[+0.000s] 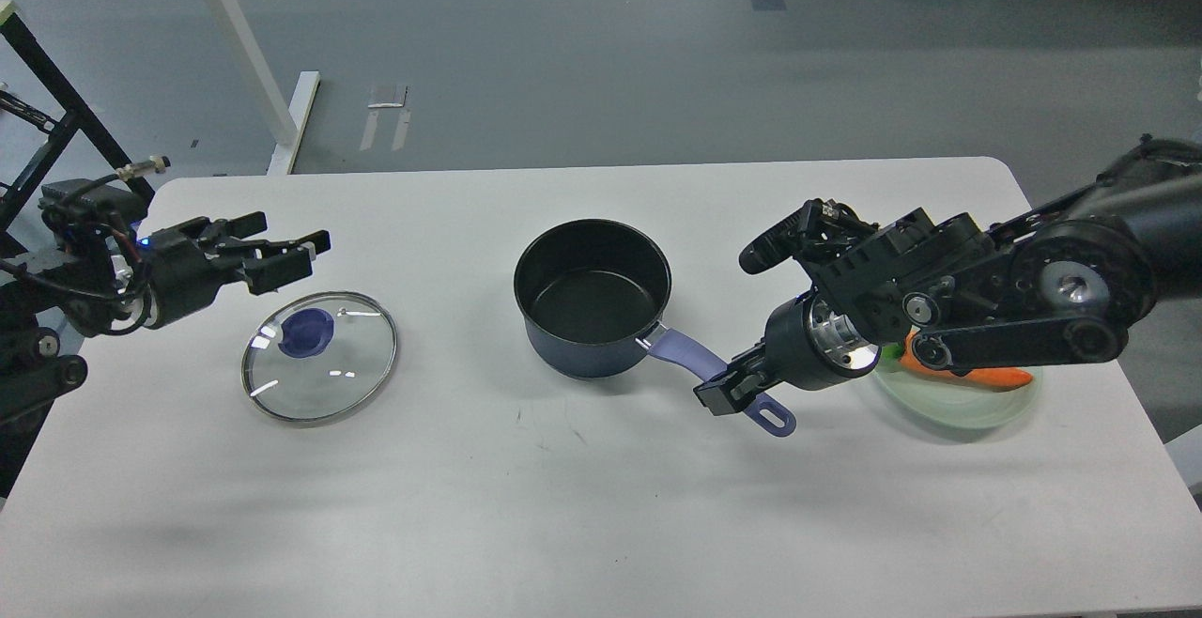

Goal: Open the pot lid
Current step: 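Lower the lid onto the table and open the left gripper, then release the saucepan handle and raise the right gripper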

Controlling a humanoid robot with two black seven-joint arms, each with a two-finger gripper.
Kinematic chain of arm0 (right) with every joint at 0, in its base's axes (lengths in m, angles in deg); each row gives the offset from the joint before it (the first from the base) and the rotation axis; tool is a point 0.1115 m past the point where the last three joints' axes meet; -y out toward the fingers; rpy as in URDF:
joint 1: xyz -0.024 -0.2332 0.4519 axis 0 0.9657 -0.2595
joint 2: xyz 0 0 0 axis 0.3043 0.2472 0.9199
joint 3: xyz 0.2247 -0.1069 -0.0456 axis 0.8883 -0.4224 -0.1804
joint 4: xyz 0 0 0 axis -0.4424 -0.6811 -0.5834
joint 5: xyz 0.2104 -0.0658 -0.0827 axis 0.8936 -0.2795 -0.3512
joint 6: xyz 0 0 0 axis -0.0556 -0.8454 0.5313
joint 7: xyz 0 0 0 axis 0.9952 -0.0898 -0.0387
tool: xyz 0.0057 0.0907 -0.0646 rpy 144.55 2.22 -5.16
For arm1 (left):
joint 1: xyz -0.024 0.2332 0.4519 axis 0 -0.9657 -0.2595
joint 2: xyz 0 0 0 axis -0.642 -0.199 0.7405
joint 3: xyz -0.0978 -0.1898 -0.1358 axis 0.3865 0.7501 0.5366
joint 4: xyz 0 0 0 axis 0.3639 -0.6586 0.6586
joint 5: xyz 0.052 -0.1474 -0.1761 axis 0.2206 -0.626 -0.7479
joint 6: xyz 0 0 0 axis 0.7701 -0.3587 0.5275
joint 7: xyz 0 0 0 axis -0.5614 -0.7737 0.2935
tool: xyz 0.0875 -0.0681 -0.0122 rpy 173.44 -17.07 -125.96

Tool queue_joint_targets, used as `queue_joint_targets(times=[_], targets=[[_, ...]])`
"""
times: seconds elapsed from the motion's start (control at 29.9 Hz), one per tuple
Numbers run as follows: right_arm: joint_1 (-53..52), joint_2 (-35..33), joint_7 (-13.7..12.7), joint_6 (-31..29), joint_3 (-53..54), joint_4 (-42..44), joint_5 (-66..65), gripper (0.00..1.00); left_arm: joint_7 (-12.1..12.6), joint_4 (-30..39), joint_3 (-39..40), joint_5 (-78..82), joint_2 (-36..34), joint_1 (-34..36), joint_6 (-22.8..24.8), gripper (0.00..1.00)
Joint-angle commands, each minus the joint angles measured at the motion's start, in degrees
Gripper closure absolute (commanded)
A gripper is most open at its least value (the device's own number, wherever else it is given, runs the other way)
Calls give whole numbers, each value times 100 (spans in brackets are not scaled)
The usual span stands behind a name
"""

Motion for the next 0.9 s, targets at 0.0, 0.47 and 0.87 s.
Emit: queue_joint_targets(times=[0.0, 0.47, 0.87], targets=[[-14, -109, 18, 6, 105, 5, 56, 5, 0, -111, 36, -843, 37, 196, 25, 1], [888, -2121, 45, 50, 2913, 540, 1102, 2, 0, -681, 976, -4711, 651, 258, 1114, 1], [3765, -1973, 53, 58, 7233, 2167, 1120, 0, 0, -1517, 1636, -6347, 1804, 240, 1194, 1]])
